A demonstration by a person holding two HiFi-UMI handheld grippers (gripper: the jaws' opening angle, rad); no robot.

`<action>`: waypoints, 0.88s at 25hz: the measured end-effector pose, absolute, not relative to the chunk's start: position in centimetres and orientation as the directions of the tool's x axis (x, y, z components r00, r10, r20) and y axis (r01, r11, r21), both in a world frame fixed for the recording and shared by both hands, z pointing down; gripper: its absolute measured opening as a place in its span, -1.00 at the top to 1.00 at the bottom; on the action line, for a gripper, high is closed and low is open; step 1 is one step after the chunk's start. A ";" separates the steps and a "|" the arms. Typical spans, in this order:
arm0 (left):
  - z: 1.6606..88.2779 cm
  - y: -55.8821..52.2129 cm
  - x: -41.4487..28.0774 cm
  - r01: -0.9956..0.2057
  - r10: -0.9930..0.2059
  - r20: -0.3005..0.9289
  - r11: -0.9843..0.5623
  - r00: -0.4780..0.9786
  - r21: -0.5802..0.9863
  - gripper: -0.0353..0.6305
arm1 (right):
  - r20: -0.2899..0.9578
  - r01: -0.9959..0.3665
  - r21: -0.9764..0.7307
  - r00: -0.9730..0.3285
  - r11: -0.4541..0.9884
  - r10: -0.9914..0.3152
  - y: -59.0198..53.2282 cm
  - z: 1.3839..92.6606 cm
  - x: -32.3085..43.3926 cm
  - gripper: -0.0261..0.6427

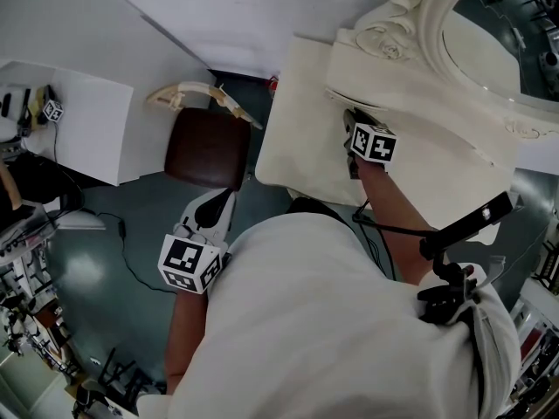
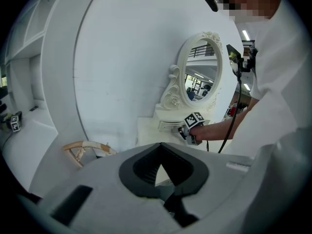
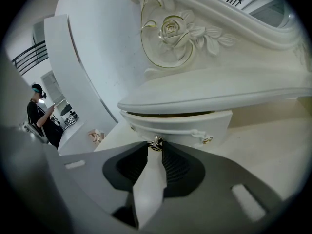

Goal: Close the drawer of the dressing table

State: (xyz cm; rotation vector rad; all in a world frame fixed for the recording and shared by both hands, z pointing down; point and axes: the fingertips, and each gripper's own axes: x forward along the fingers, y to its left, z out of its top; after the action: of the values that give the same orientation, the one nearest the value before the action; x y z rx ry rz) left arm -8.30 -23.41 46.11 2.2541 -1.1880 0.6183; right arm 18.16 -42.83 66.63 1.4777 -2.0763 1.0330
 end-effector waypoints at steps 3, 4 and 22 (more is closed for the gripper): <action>46.1 -23.7 -8.2 -0.846 -0.610 0.606 -0.483 0.511 0.227 0.89 | 0.673 -0.924 -0.340 -0.368 0.174 -0.641 -43.4 66.5 18.3 0.64; 46.1 -23.8 -8.2 -0.846 -0.610 0.606 -0.483 0.511 0.227 0.89 | 0.672 -0.924 -0.340 -0.369 0.174 -0.642 -43.6 66.5 18.3 0.64; 46.3 -25.7 -7.8 -0.845 -0.602 0.614 -0.482 0.511 0.231 0.89 | 0.665 -0.930 -0.319 -0.358 0.184 -0.655 -45.3 66.2 18.8 0.64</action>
State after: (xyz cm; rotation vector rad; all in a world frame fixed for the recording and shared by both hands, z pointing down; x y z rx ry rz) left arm -7.80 -25.67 46.33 2.2430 -1.1815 0.6296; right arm 18.80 -45.29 66.20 1.4924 -2.0873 0.9903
